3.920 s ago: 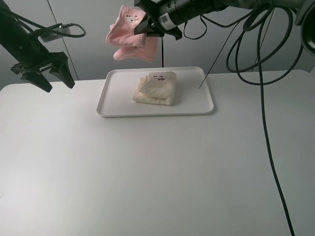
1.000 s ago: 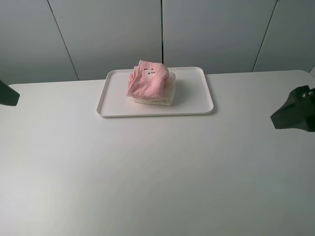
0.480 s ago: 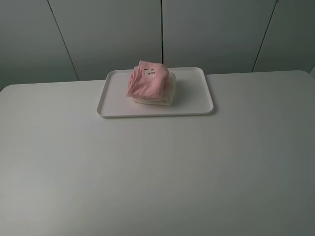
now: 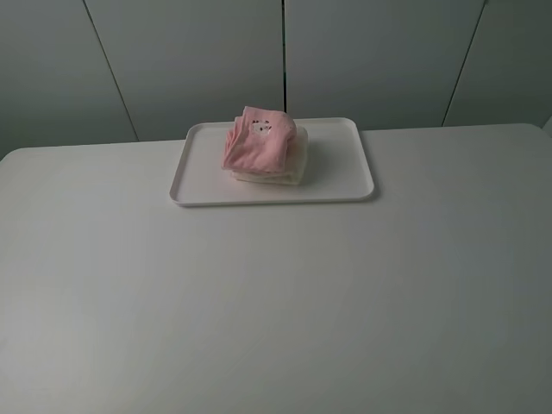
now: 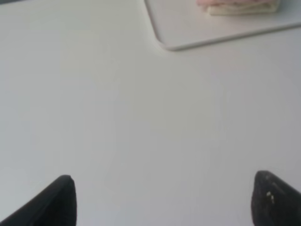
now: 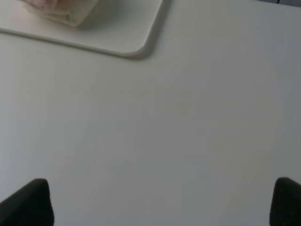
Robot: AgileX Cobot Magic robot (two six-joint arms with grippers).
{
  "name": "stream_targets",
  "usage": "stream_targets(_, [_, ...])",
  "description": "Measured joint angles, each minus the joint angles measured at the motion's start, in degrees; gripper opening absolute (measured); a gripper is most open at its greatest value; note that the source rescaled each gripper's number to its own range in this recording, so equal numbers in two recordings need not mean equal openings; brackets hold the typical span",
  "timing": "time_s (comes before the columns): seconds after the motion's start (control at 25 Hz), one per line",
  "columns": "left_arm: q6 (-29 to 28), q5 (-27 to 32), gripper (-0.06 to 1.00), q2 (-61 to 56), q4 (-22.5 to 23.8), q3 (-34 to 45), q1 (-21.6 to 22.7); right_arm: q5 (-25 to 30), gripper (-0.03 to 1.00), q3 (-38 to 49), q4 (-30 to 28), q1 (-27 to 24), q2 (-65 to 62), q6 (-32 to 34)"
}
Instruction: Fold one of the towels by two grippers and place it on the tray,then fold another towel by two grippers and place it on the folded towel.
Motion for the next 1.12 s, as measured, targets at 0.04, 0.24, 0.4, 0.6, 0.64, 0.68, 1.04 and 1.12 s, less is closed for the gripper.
stream_targets(0.04, [0.00, 0.00, 0.96, -1.22, 0.00, 0.00, 0.00, 0.00, 1.00, 0.11, 0.00, 0.00, -0.25, -0.11])
stream_targets(0.24, [-1.37, 0.41, 0.96, -4.34, 0.24, 0.00, 0.00, -0.12, 1.00, 0.11, 0.00, 0.00, -0.52, -0.11])
stream_targets(0.4, [-4.53, -0.97, 0.96, -4.64, 0.97, 0.60, 0.00, -1.00, 1.00, 0.11, 1.57, 0.00, -0.61, -0.55])
stream_targets(0.6, [-6.34, -3.12, 0.96, -4.64, 1.84, 1.86, 0.00, -2.64, 1.00, 0.33, 2.83, 0.00, -0.75, -1.23])
stream_targets(0.64, [-6.89, -3.22, 0.96, -4.64, 1.93, 1.86, 0.00, -3.04, 1.00, 0.73, 2.83, 0.00, -0.89, -1.49])
stream_targets(0.68, [-7.01, -3.22, 0.96, -4.64, 1.93, 1.96, 0.00, -3.04, 1.00, 1.08, 2.93, 0.00, -1.12, -1.57])
stream_targets(1.04, [-7.12, -3.37, 0.96, -4.64, 2.15, 1.96, 0.00, -3.04, 1.00, 1.31, 3.73, 0.00, -1.26, -2.24])
stream_targets(1.12, [-7.12, -3.37, 0.96, -4.64, 2.15, 1.96, 0.00, -3.04, 1.00, 1.31, 3.97, 0.00, -1.26, -2.33])
